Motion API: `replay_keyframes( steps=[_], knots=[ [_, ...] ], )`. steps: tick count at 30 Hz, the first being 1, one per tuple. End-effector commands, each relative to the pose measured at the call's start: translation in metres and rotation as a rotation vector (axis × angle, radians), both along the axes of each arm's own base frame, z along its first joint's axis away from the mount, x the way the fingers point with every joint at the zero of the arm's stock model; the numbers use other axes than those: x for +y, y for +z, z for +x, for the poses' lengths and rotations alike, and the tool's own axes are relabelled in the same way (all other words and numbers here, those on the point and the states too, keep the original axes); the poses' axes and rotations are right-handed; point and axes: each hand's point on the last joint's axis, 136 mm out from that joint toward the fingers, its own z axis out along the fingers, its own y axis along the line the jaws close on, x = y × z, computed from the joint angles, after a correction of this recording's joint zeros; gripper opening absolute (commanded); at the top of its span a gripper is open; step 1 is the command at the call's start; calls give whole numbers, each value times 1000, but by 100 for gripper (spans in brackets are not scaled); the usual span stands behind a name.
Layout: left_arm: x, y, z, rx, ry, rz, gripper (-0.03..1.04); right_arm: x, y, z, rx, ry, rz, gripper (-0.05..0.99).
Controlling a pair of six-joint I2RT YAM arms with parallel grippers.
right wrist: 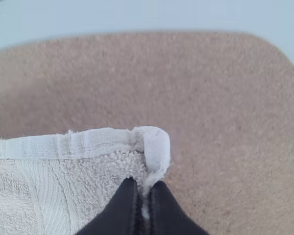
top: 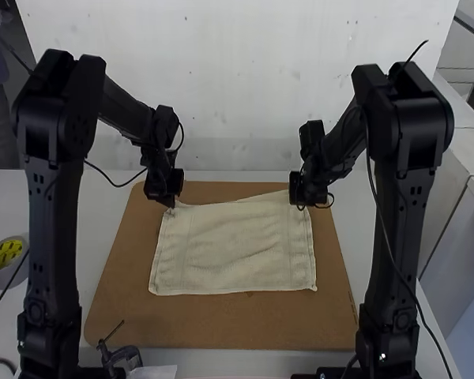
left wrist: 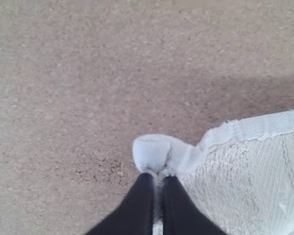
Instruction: Fold the towel.
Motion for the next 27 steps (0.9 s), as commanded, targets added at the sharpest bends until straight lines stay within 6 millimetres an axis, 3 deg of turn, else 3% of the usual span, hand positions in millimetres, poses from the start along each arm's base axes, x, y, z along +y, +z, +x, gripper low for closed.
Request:
replay_keyframes(
  steps=[1, 9, 12, 18, 27],
  knots=[
    [-5, 49, 13, -116, 25, -32, 1, -9, 37, 14, -106, -63, 24, 2],
    [-5, 107, 28, -279, 51, -48, 1, -18, 76, 20, -222, -94, 56, 2],
    [-2, 114, 30, -301, 72, -44, 1, -22, 87, 22, -258, -106, 66, 2],
    [1, 119, 21, -308, 73, -41, 1, -23, 103, 19, -312, -106, 76, 2],
    [-2, 105, -24, -268, 47, -30, 1, -15, 82, -26, -240, -44, 39, 2]
  ],
)
